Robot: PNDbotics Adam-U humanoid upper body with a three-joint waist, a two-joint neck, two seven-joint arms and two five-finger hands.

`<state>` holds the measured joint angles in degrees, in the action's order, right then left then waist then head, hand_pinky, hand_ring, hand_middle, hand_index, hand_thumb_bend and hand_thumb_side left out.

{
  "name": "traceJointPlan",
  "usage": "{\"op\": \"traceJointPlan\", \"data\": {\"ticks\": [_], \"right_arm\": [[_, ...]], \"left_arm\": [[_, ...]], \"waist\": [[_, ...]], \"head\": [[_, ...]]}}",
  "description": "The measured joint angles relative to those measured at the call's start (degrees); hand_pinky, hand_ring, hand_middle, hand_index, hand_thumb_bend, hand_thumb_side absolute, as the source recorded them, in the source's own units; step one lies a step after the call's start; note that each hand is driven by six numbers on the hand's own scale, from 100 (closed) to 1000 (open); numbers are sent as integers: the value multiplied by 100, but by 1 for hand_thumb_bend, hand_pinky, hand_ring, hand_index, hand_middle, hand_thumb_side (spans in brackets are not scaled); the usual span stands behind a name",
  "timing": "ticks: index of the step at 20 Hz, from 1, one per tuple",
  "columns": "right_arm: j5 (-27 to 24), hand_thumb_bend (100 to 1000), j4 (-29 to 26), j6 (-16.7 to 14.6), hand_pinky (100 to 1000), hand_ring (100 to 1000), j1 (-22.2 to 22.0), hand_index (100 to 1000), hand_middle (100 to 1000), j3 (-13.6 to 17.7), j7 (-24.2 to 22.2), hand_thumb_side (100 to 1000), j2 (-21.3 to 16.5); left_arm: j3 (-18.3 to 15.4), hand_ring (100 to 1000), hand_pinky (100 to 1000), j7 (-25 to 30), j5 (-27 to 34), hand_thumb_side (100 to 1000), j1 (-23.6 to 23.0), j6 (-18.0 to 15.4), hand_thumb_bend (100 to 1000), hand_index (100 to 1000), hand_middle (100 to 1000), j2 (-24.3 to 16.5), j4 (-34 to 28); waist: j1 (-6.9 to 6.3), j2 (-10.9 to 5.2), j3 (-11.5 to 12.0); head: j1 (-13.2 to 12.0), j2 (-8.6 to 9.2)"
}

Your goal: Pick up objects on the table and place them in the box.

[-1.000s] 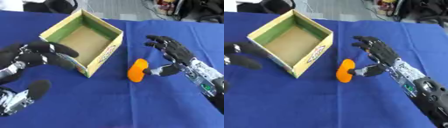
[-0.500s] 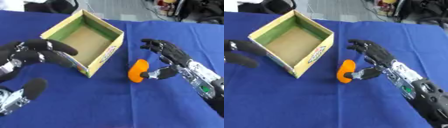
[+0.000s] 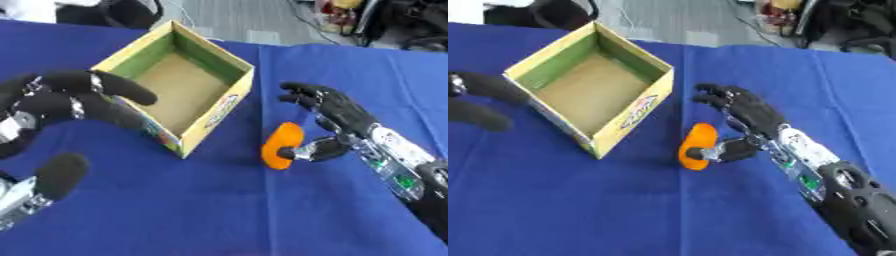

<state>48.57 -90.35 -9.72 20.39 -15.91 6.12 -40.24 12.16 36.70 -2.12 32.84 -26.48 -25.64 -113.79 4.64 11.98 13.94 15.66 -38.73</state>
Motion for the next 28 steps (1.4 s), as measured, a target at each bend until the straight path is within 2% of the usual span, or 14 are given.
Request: {"op": "traceJointPlan", "data": {"ticks": [8,18,28], "right_arm": [[45,763,-86,88,808,827,-230,896,926,44,119,1000,-30],[116,770,37,142,784,814,-226,896,921,72,199,1000,-53],[201,777,250,180,715,790,-174,892,909,106,242,1000,-55]], "left_arm": [[-2,820,845,10,43,974,106,10,100,836,838,88,0],[-3,819,844,24,43,975,173,24,100,836,838,137,0],[-34,819,843,37,42,971,245,37,100,835,838,191,0]], "waist": [[-1,80,68],[-14,149,111],[-3,205,207]], "head": [[45,92],[51,155],[113,258]]}}
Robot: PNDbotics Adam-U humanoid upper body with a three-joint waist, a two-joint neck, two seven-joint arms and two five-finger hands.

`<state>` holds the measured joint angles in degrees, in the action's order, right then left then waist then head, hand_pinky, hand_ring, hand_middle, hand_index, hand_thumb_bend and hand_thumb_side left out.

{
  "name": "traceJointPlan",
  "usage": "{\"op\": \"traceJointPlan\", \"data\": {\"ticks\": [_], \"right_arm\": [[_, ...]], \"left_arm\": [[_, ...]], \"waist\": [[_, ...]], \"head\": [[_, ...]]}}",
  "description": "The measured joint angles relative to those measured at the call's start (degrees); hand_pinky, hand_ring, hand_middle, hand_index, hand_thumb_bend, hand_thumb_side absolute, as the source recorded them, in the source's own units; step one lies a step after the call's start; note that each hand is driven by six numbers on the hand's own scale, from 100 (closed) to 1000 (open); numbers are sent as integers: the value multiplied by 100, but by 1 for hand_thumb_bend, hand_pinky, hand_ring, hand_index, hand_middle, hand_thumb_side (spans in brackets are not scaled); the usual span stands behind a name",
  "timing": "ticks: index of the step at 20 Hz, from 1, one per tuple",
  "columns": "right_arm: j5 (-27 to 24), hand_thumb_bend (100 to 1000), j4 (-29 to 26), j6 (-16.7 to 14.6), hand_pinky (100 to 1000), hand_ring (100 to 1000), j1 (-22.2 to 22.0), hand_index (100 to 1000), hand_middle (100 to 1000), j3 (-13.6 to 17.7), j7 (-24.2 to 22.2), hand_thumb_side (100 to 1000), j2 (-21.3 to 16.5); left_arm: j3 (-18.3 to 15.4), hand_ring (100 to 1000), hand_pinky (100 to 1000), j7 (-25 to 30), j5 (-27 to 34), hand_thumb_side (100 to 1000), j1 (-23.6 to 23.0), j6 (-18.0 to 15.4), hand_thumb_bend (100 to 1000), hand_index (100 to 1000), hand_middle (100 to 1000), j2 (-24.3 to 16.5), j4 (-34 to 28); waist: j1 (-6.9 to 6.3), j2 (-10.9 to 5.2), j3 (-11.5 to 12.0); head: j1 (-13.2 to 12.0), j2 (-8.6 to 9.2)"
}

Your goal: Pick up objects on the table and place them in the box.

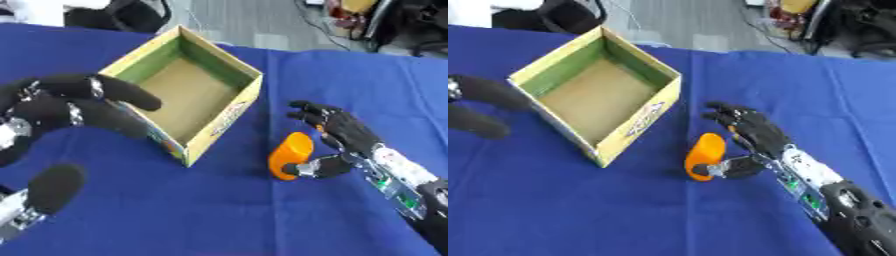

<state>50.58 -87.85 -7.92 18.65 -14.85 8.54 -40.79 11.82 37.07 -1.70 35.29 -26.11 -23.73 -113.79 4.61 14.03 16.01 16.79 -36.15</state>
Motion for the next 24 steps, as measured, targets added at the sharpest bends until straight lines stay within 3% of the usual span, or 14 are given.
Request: {"op": "traceJointPlan", "data": {"ticks": [10,11,12,13,14,15,16,17,18,19,21,22,23,24], "right_arm": [[75,781,144,12,647,760,47,890,887,-1,-3,1000,3],[80,783,155,12,572,727,48,885,864,-2,-3,1000,4],[91,782,168,13,579,732,49,886,869,-2,-4,1000,5],[99,786,173,13,492,677,49,875,832,-2,-4,1000,6],[105,786,177,13,492,677,50,875,832,-3,-4,1000,9],[116,788,188,13,438,640,52,867,807,-5,-4,1000,14],[128,787,207,13,452,650,54,869,814,-5,-4,1000,28],[144,793,217,12,393,606,56,853,777,-10,-1,1000,49],[155,792,235,12,409,615,74,857,785,-20,5,1000,60],[163,800,248,11,290,550,93,829,737,-29,20,1000,61],[189,811,277,1,184,495,106,793,680,-38,51,1000,81],[198,810,282,-4,200,504,118,800,690,-41,75,1000,104],[201,811,292,-10,116,456,132,746,622,-47,104,1000,114],[202,809,302,-19,102,444,144,733,610,-52,137,1000,128]], "left_arm": [[-2,819,843,23,3,970,98,23,100,835,838,50,0],[-2,819,843,25,3,969,117,25,100,835,838,51,0],[-2,819,843,27,4,969,133,27,100,835,838,52,0],[-2,818,843,29,4,969,134,29,100,835,838,53,0],[-2,818,843,32,5,969,135,32,100,835,838,61,0],[-3,818,843,35,5,969,136,35,100,835,838,72,0],[-3,818,843,37,5,969,139,37,100,835,838,82,0],[-3,818,843,38,5,969,149,38,100,835,838,95,0],[-3,818,843,38,6,969,164,38,100,835,838,95,0],[-3,818,843,38,6,968,175,38,100,835,837,95,0],[-3,818,843,38,8,968,180,38,100,835,837,97,0],[-4,818,843,38,8,968,180,38,100,835,837,97,0],[-4,818,843,39,8,969,182,39,100,835,837,98,0],[-4,818,843,39,9,969,182,39,100,835,837,98,0]], "waist": [[23,36,64],[24,39,69],[25,43,70],[25,51,71],[25,58,73],[26,65,74],[26,69,78],[26,70,87],[26,71,95],[26,74,102],[26,77,105],[26,81,105],[26,88,108],[26,92,108]], "head": [[41,47],[41,49],[41,62],[41,77],[41,90],[41,91],[41,92],[41,92],[41,93],[41,94],[41,96],[41,96],[41,96],[41,96]]}}
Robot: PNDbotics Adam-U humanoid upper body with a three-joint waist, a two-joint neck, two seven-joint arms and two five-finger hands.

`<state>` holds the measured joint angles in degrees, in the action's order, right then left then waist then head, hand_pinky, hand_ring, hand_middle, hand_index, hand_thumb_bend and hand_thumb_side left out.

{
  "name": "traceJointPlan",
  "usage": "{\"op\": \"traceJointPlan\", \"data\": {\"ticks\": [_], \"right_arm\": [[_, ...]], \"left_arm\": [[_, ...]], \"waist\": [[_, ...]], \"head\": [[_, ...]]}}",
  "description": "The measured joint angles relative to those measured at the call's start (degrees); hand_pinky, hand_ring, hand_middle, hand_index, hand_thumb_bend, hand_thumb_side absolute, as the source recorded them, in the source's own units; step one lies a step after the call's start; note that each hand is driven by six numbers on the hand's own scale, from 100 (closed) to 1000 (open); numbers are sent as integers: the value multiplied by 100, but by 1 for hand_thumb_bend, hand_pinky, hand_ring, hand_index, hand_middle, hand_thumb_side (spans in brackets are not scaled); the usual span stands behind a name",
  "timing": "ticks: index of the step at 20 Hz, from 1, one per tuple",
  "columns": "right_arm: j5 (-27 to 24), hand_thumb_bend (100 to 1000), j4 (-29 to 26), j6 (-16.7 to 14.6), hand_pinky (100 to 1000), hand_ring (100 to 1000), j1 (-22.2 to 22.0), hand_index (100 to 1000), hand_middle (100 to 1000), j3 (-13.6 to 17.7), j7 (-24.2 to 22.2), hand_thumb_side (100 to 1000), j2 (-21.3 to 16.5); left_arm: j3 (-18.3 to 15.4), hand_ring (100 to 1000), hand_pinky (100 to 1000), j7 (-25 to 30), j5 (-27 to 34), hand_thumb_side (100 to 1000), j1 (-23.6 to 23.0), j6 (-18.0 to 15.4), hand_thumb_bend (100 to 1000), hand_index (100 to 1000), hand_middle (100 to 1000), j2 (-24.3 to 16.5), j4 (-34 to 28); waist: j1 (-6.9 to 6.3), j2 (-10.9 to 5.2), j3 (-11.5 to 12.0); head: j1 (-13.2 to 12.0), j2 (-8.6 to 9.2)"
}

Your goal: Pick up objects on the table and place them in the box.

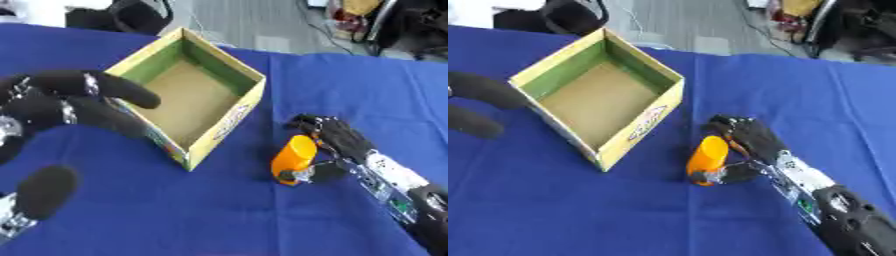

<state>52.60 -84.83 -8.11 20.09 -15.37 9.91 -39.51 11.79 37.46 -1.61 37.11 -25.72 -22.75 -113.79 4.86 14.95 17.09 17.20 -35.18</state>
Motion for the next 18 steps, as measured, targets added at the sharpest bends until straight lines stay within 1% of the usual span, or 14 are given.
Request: {"op": "traceJointPlan", "data": {"ticks": [4,6,7,8,9,10,11,12,15,18], "right_arm": [[0,803,12,-40,100,368,1,626,531,-18,183,1000,29],[-4,794,13,-68,100,302,1,553,468,-19,289,1000,30],[-6,794,13,-85,100,302,1,553,468,-19,343,1000,30],[-7,755,12,-105,100,210,1,457,378,-19,399,1000,30],[-9,747,8,-135,100,184,1,434,352,-20,478,1000,31],[-14,701,4,-177,100,126,1,380,299,-20,581,1000,32],[-28,644,-6,-225,100,100,1,335,259,-20,697,1000,34],[-45,553,-21,-280,100,100,1,290,218,-21,820,1000,35],[-62,386,-29,-429,100,100,1,215,113,-23,1207,1000,70],[-8,324,-19,-487,100,100,1,179,100,-25,1496,1000,80]], "left_arm": [[0,818,843,0,0,969,2,0,100,833,837,0,0],[0,818,843,1,0,969,2,1,100,833,837,0,0],[0,818,843,1,0,969,2,1,100,833,837,0,0],[0,818,843,1,0,969,3,1,100,833,837,0,0],[0,818,843,1,0,969,3,1,100,833,837,0,0],[0,818,843,1,0,969,3,1,100,833,837,0,0],[0,818,843,1,0,969,3,1,100,833,837,0,0],[0,818,842,1,0,970,3,1,100,833,837,0,0],[0,818,842,1,0,969,3,1,100,833,836,0,0],[0,817,842,1,0,969,3,1,100,833,836,0,0]], "waist": [[0,4,1],[0,7,1],[0,7,1],[0,7,1],[0,7,1],[0,7,1],[0,7,1],[0,7,1],[0,7,-1],[0,7,-1]], "head": [[0,1],[0,1],[0,1],[0,1],[0,1],[0,2],[0,2],[0,2],[0,29],[0,46]]}}
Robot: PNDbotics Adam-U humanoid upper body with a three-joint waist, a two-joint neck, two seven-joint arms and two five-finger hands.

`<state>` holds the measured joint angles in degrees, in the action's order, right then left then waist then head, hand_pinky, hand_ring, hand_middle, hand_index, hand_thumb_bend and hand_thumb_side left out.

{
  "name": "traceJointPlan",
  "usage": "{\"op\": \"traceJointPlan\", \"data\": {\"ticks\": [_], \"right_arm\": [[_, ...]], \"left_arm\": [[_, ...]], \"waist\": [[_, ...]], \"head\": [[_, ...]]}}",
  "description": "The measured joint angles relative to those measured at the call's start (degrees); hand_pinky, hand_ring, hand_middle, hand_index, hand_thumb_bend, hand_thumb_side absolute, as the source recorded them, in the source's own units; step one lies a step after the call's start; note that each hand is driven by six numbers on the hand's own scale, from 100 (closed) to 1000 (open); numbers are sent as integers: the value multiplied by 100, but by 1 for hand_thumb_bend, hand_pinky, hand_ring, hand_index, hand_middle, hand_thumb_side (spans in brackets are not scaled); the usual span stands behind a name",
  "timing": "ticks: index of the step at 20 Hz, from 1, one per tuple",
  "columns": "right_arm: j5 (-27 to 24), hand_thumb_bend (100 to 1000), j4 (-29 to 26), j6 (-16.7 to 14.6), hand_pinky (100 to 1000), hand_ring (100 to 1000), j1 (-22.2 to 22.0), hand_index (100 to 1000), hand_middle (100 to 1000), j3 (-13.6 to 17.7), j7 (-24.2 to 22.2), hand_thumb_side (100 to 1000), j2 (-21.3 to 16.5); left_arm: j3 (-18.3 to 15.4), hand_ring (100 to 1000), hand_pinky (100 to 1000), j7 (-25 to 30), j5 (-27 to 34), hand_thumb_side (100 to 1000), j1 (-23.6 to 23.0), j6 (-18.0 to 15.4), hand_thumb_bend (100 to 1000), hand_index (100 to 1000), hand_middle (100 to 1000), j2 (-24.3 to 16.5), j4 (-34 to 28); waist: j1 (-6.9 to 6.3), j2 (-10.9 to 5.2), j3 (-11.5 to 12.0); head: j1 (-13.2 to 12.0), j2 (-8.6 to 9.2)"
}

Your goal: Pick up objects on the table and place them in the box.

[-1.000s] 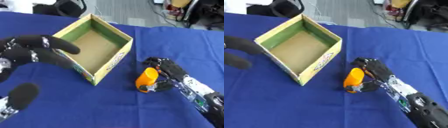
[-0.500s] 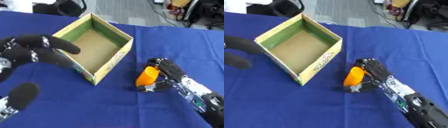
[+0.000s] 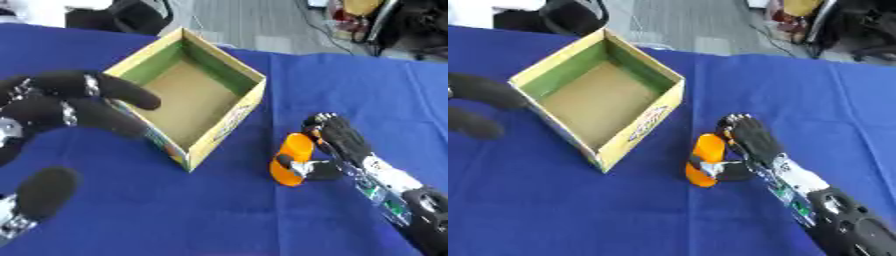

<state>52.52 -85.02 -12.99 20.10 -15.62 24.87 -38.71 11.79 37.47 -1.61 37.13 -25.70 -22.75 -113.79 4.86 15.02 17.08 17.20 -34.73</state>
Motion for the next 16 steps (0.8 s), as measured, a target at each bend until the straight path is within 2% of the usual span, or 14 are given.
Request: {"op": "traceJointPlan", "data": {"ticks": [7,10,11,12,13,14,15,16], "right_arm": [[485,219,63,193,100,100,0,154,100,-30,184,1000,0],[607,261,62,264,100,100,0,164,100,-30,183,1000,0],[618,246,60,271,100,100,-1,159,100,-30,187,1000,0],[620,370,58,272,100,100,-2,269,160,-30,195,1000,0],[613,303,58,261,100,100,-2,224,115,-30,209,1000,0],[604,536,58,247,100,219,-2,449,343,-30,221,1000,0],[587,536,62,225,100,219,-2,449,343,-30,224,1000,0],[566,590,66,205,100,340,-2,588,471,-30,210,1000,0]], "left_arm": [[0,817,843,1,0,968,0,1,100,833,836,0,0],[0,817,842,1,0,968,0,1,100,834,836,0,0],[0,817,842,1,0,968,0,1,100,833,836,0,0],[0,817,842,1,0,969,0,1,100,833,836,0,0],[0,817,842,1,0,969,0,1,100,833,836,0,0],[0,817,842,1,0,969,0,1,100,834,836,0,0],[0,817,842,1,0,969,0,1,100,834,836,0,0],[0,817,842,1,0,968,0,1,100,834,836,0,0]], "waist": [[0,0,0],[0,0,0],[0,0,0],[0,0,0],[0,0,-1],[0,0,-2],[0,0,-2],[0,0,-2]], "head": [[0,1],[0,1],[0,1],[0,1],[0,1],[0,1],[0,1],[0,1]]}}
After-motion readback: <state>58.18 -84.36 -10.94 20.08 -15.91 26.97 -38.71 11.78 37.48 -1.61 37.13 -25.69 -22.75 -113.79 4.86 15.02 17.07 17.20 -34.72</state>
